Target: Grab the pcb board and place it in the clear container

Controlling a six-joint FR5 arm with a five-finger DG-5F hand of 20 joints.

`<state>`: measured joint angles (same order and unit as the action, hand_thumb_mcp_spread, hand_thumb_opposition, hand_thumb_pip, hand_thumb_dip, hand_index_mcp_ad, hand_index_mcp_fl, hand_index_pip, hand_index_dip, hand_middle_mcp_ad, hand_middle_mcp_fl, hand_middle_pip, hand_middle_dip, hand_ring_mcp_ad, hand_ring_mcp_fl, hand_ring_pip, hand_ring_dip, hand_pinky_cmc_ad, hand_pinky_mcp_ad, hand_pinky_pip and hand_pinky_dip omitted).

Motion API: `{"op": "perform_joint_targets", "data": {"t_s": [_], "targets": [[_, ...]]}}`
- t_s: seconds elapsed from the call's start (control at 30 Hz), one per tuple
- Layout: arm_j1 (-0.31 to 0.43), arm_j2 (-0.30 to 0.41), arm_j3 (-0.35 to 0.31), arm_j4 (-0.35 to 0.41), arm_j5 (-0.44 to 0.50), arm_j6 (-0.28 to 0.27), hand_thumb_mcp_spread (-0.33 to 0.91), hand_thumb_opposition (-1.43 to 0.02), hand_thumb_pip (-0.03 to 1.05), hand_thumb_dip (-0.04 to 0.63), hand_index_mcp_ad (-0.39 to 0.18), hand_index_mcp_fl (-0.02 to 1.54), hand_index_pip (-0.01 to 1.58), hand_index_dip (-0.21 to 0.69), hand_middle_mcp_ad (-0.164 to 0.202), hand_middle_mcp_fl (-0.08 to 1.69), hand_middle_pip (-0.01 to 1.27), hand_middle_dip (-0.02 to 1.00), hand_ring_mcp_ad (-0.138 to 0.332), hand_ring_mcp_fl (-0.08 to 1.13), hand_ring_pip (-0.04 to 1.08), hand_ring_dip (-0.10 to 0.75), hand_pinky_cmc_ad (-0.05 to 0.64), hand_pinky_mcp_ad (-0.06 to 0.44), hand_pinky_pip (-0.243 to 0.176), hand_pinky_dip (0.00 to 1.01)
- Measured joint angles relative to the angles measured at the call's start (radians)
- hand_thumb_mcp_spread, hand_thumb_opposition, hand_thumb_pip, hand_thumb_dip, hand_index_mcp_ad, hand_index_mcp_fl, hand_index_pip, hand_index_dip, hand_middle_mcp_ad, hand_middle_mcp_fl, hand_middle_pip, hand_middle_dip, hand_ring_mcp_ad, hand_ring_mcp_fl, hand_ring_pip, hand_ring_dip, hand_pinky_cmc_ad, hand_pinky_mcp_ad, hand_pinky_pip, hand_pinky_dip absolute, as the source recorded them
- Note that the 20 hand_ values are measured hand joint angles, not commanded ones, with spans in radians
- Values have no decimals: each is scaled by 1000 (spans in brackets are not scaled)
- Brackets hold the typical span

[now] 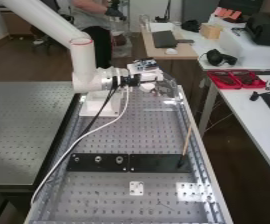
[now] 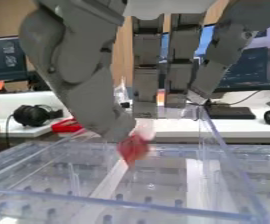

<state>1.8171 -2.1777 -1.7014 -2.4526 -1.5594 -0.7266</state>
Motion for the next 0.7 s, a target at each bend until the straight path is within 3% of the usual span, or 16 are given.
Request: {"op": "perform_joint_targets", "data": {"t_s": [0.1, 0.2, 0.33, 0.7], "targets": [[-6, 8, 4, -32, -2, -5, 483, -911, 808, 347, -230, 103, 408, 12, 49, 494, 653, 778, 120, 276, 302, 520, 525, 265, 52, 759], [-11, 19, 4, -55, -5, -10, 475, -899, 812, 349, -227, 89, 408, 12, 51, 466, 632, 744, 134, 260, 307, 522, 508, 262, 17, 763], [-19, 35, 1, -75, -11, -15, 447, -867, 873, 351, -227, 73, 405, 12, 51, 447, 611, 726, 138, 246, 305, 494, 480, 243, 2, 796], [-40, 113, -27, -107, -23, -23, 438, -850, 850, 351, -223, 63, 405, 12, 49, 428, 595, 710, 138, 229, 316, 494, 463, 230, -12, 810]]}}
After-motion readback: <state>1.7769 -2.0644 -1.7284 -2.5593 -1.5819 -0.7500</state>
